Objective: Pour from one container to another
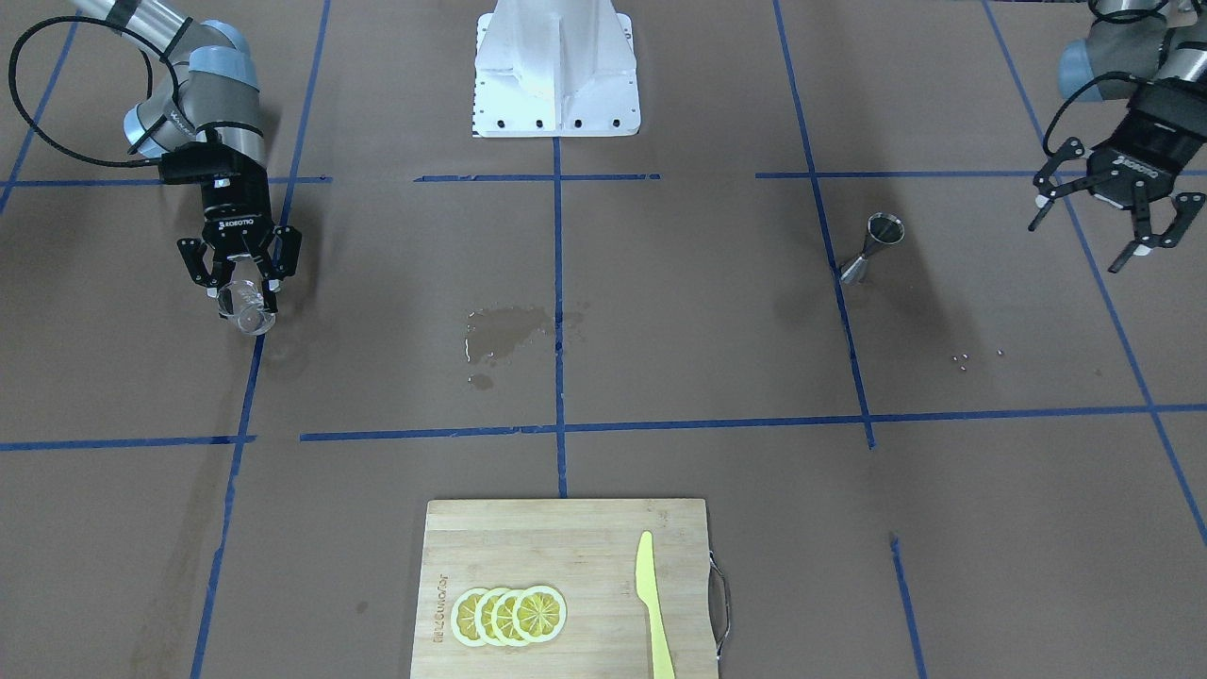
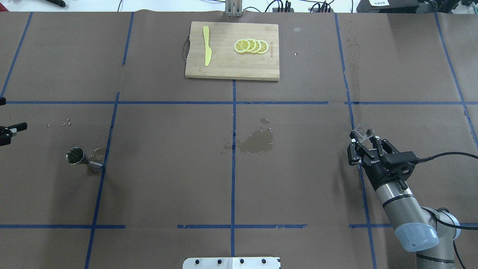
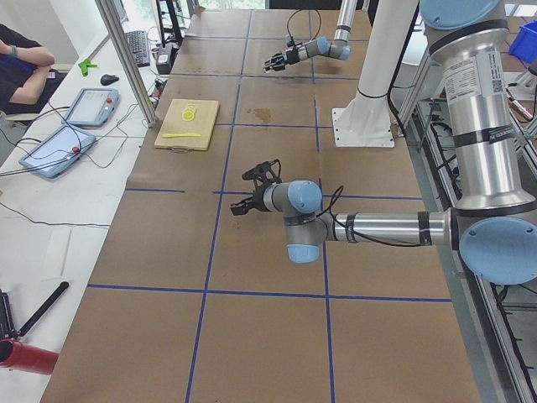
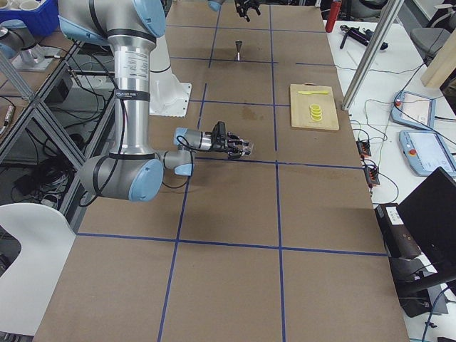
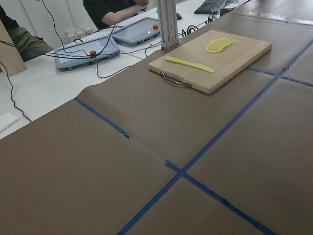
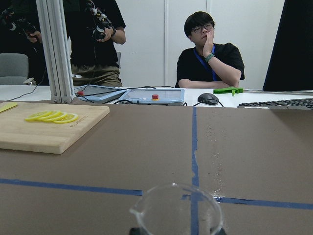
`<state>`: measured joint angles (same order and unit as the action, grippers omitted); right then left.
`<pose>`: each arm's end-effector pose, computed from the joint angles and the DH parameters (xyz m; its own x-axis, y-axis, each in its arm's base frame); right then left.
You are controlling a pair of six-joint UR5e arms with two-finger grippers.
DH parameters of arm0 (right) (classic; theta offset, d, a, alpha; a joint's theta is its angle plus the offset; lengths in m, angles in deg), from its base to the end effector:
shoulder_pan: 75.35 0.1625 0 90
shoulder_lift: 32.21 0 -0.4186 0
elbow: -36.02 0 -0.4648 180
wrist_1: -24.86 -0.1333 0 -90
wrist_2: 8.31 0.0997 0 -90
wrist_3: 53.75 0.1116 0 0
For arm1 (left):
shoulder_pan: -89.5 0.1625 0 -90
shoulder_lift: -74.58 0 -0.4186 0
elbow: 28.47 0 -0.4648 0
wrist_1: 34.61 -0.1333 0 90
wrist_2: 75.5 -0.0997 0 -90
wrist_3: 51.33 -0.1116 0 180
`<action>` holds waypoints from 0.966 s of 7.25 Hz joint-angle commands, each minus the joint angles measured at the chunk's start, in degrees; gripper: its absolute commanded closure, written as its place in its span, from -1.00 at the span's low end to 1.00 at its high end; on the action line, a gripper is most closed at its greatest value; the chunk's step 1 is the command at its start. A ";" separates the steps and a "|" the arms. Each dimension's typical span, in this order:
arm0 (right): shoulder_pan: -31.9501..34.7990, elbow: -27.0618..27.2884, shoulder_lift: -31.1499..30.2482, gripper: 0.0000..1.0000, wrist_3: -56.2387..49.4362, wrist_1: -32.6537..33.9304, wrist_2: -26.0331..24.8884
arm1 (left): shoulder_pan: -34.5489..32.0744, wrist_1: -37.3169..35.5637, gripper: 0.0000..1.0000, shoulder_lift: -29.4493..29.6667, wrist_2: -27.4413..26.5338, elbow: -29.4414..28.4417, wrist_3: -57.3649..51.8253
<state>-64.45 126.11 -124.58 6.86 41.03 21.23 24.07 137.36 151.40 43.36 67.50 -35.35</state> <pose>-0.4777 -0.3266 0.5221 0.7142 -0.1089 0.6914 -0.6348 0.3152 0.7054 0.1299 -0.4752 0.5579 0.6097 0.6914 -0.3876 0.0609 0.4467 0.8926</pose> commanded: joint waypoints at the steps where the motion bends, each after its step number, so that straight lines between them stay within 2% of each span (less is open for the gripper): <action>1: 0.00 -0.09 0.00 1.00 -0.06 0.00 0.00 | -4.62 -16.76 -1.00 0.26 4.98 0.19 -7.78; 3: 0.00 -0.18 0.00 1.00 -0.06 0.00 0.00 | -9.96 -34.43 -1.00 0.44 4.98 0.80 -16.02; 4: 0.00 -0.18 0.00 1.00 -0.06 0.00 0.00 | -14.68 -42.69 -1.00 0.78 4.98 0.89 -22.68; 5: 0.00 -0.26 0.00 1.00 0.03 0.00 0.00 | -18.21 -55.04 -1.00 4.44 5.07 0.98 -26.58; 6: 0.00 -0.18 0.00 1.00 0.03 -0.09 0.00 | -23.20 -69.44 -1.00 9.79 5.07 0.37 -29.83; 7: 0.00 -0.18 0.00 1.00 0.03 -0.09 0.00 | -25.08 -85.16 -1.00 14.19 4.81 0.27 -29.69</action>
<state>-64.45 125.90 -124.58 6.88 40.98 21.23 2.61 70.51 160.13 48.35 68.02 -63.34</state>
